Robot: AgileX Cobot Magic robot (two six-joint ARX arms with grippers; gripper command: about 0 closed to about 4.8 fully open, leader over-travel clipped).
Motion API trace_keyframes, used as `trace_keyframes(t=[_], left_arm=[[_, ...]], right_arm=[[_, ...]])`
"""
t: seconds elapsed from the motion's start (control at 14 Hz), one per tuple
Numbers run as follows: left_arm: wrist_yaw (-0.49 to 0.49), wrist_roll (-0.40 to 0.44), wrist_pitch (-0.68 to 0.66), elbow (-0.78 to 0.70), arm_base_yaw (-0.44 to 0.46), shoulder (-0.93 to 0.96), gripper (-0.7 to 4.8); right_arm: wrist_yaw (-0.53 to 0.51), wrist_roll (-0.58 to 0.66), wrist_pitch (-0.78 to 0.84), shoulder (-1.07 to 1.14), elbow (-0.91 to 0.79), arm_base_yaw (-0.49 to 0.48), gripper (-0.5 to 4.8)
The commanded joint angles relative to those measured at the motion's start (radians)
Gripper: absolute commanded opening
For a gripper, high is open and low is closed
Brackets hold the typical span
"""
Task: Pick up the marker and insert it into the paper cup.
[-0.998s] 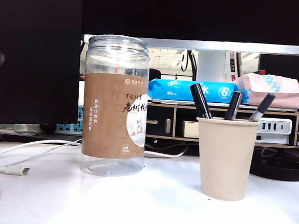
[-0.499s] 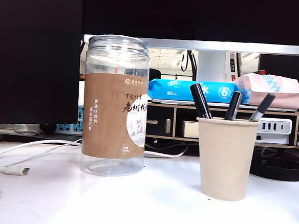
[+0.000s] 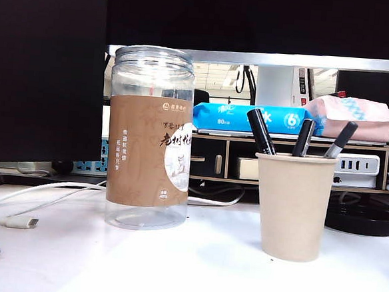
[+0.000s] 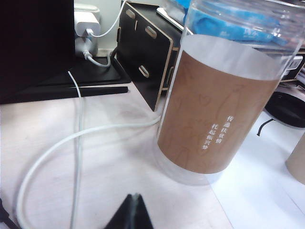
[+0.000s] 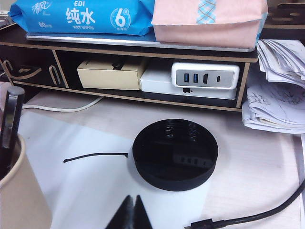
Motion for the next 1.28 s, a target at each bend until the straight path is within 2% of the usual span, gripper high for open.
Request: trace_keyframes(t=[0.07, 0.29, 0.43, 0.71, 0.78, 0.86, 1.0, 1.28], left_arm=[[-0.001, -0.002, 0.009, 0.001, 0.001, -0.001, -0.04], [-0.001, -0.002, -0.003, 0.001, 0.003, -0.074, -0.04], [0.003, -0.002, -0.003, 0.002, 0.024, -0.075, -0.04], [0.022, -0.002, -0.017, 0.001, 0.264, -0.106, -0.04], [0.021, -0.002, -0.058, 0.001, 0.354, -0.200, -0.04], [0.022, -0.002, -0.066, 0.001, 0.378, -0.261, -0.04], [0.023, -0.002, -0.065, 0.001, 0.379, -0.350, -0.04], [0.023, -0.002, -0.057, 0.001, 0.375, -0.348, -0.04]], right_arm=[[-0.002, 0.001, 0.016, -0.001, 0.000, 0.001, -0.05], [-0.001, 0.000, 0.016, -0.038, 0.000, -0.002, -0.05], [-0.002, 0.000, 0.030, -0.037, 0.000, -0.042, -0.05], [0.002, 0.000, 0.029, -0.036, -0.003, -0.142, -0.05], [0.006, 0.000, 0.029, -0.036, -0.003, -0.164, -0.05], [0.005, 0.000, 0.030, -0.036, -0.003, -0.166, -0.05], [0.005, 0.000, 0.030, -0.036, -0.003, -0.166, -0.05], [0.005, 0.000, 0.030, -0.036, -0.003, -0.167, -0.05]])
